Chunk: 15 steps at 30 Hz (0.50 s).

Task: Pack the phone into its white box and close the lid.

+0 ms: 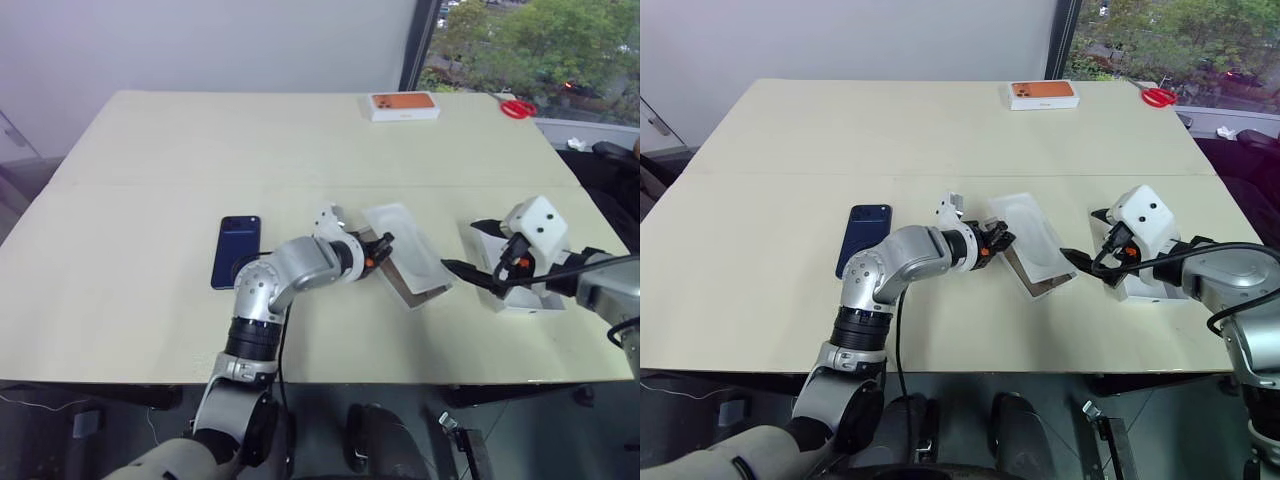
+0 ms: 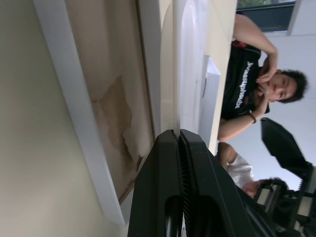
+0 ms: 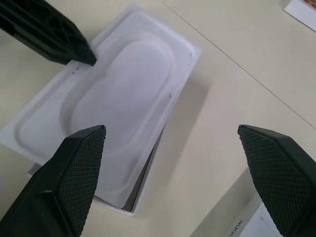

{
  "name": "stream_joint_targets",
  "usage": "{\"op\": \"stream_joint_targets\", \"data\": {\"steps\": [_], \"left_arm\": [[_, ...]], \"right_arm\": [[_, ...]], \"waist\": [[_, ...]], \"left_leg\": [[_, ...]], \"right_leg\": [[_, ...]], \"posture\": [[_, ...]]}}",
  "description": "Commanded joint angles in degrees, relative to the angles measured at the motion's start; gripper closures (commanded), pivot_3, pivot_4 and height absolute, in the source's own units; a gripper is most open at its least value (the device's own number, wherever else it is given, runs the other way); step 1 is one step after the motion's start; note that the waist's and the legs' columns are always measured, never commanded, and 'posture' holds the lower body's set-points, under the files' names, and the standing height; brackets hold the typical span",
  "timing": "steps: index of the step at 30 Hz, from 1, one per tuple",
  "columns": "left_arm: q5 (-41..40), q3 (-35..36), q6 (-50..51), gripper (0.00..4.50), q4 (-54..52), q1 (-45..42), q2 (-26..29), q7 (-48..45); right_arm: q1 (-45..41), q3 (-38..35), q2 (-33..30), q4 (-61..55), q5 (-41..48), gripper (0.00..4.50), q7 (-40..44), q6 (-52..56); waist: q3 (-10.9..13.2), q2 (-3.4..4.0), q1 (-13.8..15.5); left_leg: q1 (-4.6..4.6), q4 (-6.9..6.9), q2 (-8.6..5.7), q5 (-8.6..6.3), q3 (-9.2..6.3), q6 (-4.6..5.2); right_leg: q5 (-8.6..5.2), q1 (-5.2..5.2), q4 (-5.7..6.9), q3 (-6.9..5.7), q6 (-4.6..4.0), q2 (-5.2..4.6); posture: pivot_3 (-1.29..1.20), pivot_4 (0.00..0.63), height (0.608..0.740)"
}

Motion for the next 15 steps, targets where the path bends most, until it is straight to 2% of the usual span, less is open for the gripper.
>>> {"op": "stream_joint_targets", "data": {"steps": [1,2,3,4,11,14,15], "left_arm": [[0.55,-0.08,0.81,4.45,-0.62,-1.76,-1.59,-0.45],[0.61,-0.02,0.99,4.45,-0.65,-1.75,-1.59,-0.40],[0.66,0.04,1.20,3.85,-0.66,-1.76,-1.56,-0.34],[0.71,0.08,1.39,3.52,-0.66,-1.77,-1.53,-0.28],[-0.51,0.40,2.33,0.08,-1.07,-1.71,-1.73,-0.50],[-2.97,0.88,3.29,0.08,-2.25,-1.58,-0.83,0.18],[-5.06,1.33,4.49,0.08,-4.24,-1.18,1.42,-0.04]], "right_arm": [[0.15,-2.45,-0.54,-1.29,0.16,0.00,-0.26,-0.32],[0.33,-2.62,-0.60,-1.17,0.18,0.00,-0.21,-0.30],[0.52,-2.81,-0.67,-1.06,0.21,0.00,-0.11,-0.31],[0.73,-2.98,-0.79,-0.94,0.21,0.00,0.03,-0.37],[1.47,-3.31,-1.11,-1.17,0.38,0.00,0.79,-0.21],[1.40,-3.26,-1.10,-1.22,0.37,0.00,0.82,-0.14],[1.33,-3.19,-1.08,-1.31,0.46,0.00,0.85,0.01]], "waist": [[0.00,0.00,0.03],[0.00,0.00,0.04],[0.00,0.00,0.04],[0.00,0.00,0.04],[0.00,0.00,0.04],[0.00,0.00,0.01],[0.00,-0.01,0.00]], "left_leg": [[0.00,0.00,0.00,0.00,0.00,0.00],[0.00,0.00,0.00,0.00,0.00,0.00],[-0.01,0.00,0.00,0.00,0.00,0.00],[-0.01,0.00,0.00,0.00,0.00,0.00],[-0.01,0.00,0.00,0.00,0.00,0.00],[-0.01,0.00,0.01,0.00,0.00,0.00],[-0.01,0.00,0.00,0.00,0.00,0.00]], "right_leg": [[0.00,0.00,0.00,0.00,0.00,0.00],[0.00,0.00,0.00,0.00,0.00,0.00],[0.00,0.00,-0.02,0.00,0.01,0.00],[0.00,0.00,-0.02,0.00,0.01,0.00],[0.01,0.01,-0.03,0.00,0.01,-0.01],[0.01,0.01,-0.03,0.00,0.01,-0.01],[0.01,0.01,-0.03,0.01,0.01,0.00]], "posture": [[0.00,0.150,0.740],[0.00,0.150,0.740],[0.00,0.150,0.740],[0.00,0.150,0.740],[0.00,0.150,0.740],[0.00,0.150,0.740],[0.00,0.150,0.740]]}}
